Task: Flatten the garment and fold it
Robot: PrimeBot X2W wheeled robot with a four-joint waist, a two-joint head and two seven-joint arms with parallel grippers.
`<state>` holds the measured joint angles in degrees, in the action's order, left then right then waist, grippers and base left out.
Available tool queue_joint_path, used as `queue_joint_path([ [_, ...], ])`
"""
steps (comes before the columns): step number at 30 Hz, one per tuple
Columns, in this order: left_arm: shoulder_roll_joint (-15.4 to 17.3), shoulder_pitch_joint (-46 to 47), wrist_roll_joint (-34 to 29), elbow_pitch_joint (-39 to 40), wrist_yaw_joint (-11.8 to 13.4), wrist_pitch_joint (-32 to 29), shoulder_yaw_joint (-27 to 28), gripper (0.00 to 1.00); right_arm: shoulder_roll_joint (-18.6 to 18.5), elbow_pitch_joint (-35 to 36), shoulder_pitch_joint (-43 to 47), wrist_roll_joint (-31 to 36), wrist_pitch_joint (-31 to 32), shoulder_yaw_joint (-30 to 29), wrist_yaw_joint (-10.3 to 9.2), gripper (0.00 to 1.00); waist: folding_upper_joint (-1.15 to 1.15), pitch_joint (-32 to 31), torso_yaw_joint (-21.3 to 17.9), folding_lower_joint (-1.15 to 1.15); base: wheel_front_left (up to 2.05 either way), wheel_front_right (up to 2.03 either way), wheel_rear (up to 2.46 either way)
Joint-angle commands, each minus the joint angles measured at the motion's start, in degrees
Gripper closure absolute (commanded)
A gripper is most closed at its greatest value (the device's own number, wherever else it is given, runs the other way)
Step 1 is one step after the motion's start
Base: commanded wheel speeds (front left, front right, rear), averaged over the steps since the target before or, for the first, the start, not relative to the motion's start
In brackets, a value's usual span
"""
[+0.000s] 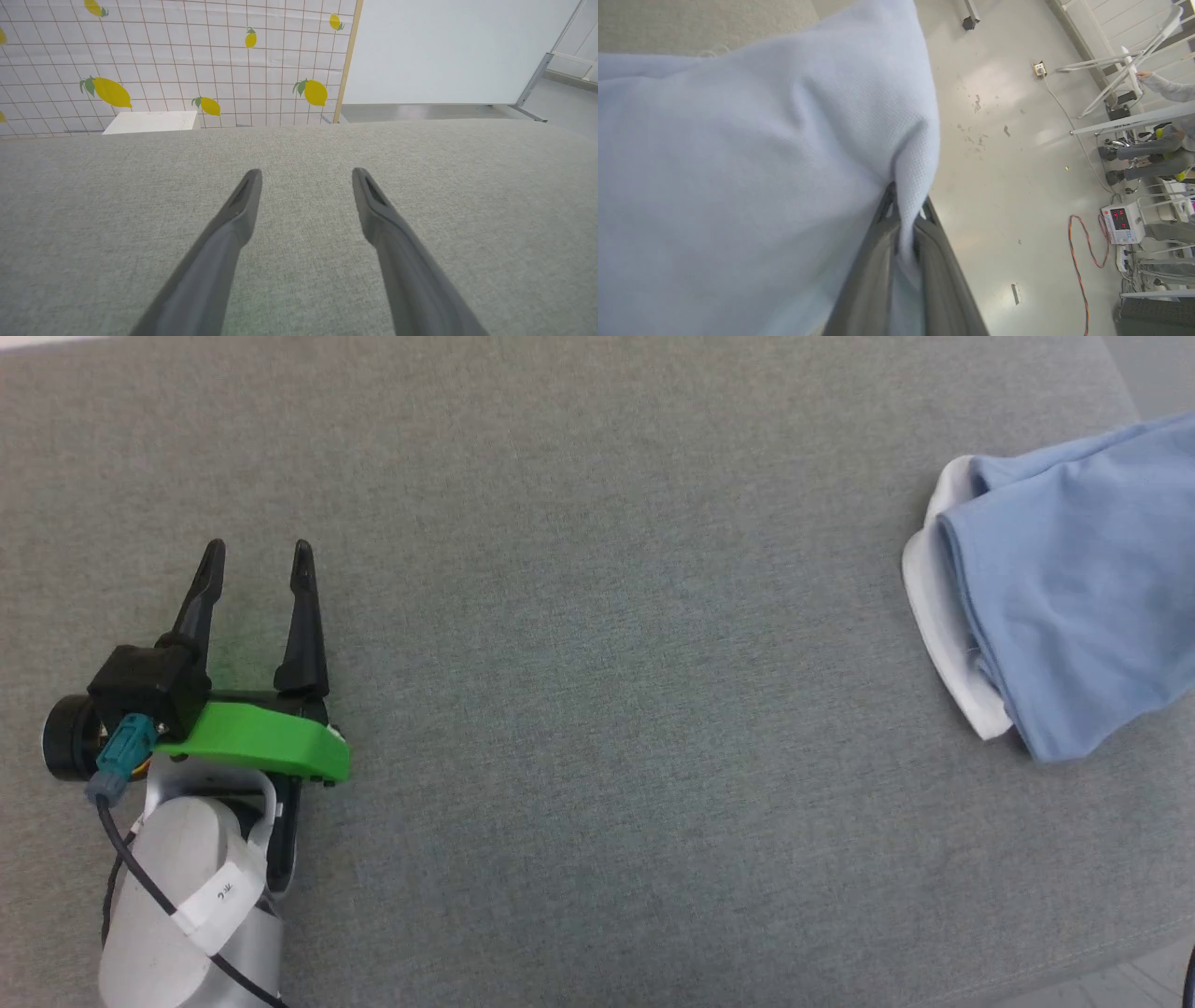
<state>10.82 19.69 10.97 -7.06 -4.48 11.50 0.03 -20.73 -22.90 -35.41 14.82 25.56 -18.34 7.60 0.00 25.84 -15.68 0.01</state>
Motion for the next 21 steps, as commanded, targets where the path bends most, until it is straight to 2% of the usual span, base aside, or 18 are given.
queue_joint_path([
  [1,0.54,0.89,-0.83,0.48,0.07,-0.14,-0.09,0.00,0.96,-0.79,-1.24,1.16,-0.88,-1.43,-0.11,1.00,0.00,2.23,0.63,-0.01,0.00,0.00,0.00],
  [7,0.57,0.26,-0.53,0.51,0.35,-0.25,-0.38,0.00,3.55,-4.67,-2.15,4.39,-3.43,-7.75,-0.11,1.00,0.00,1.44,2.07,-0.01,0.00,0.00,0.00],
  [8,0.45,0.06,-0.43,0.17,0.39,-0.11,-0.46,0.00,3.98,-5.38,-2.15,4.42,-3.94,-8.60,-0.11,0.64,0.00,0.75,2.35,-0.01,0.00,0.00,0.00],
  [9,0.34,-0.15,-0.31,-0.12,0.45,0.04,-0.48,0.00,4.24,-5.87,-2.09,4.36,-4.47,-9.29,-0.11,0.00,0.00,0.14,2.54,-0.01,0.00,0.00,0.00],
  [13,-0.54,-1.50,0.36,-2.11,0.43,0.86,-0.92,0.00,4.80,-7.66,-1.00,3.22,-7.93,-10.91,-0.11,0.00,0.00,-4.12,3.75,-0.01,0.00,0.00,0.00],
  [14,-1.50,-2.98,0.99,-3.95,0.44,1.55,-1.26,0.00,5.24,-8.49,0.29,-0.25,-10.50,-11.21,-0.11,0.00,0.00,-8.26,4.81,-0.01,0.00,0.00,0.00],
  [17,-3.04,-4.80,1.90,-5.84,0.70,2.24,-1.56,0.00,5.94,-6.94,3.68,-5.56,-13.67,-10.41,-0.11,0.00,0.00,-13.48,6.61,-0.01,0.00,0.00,0.00],
  [21,-4.00,-6.14,2.92,-7.00,0.53,2.66,-1.90,0.00,7.07,-2.24,8.52,-12.30,-17.65,-6.96,-0.11,0.00,0.00,-17.48,8.55,-0.01,0.00,0.00,0.00],
])
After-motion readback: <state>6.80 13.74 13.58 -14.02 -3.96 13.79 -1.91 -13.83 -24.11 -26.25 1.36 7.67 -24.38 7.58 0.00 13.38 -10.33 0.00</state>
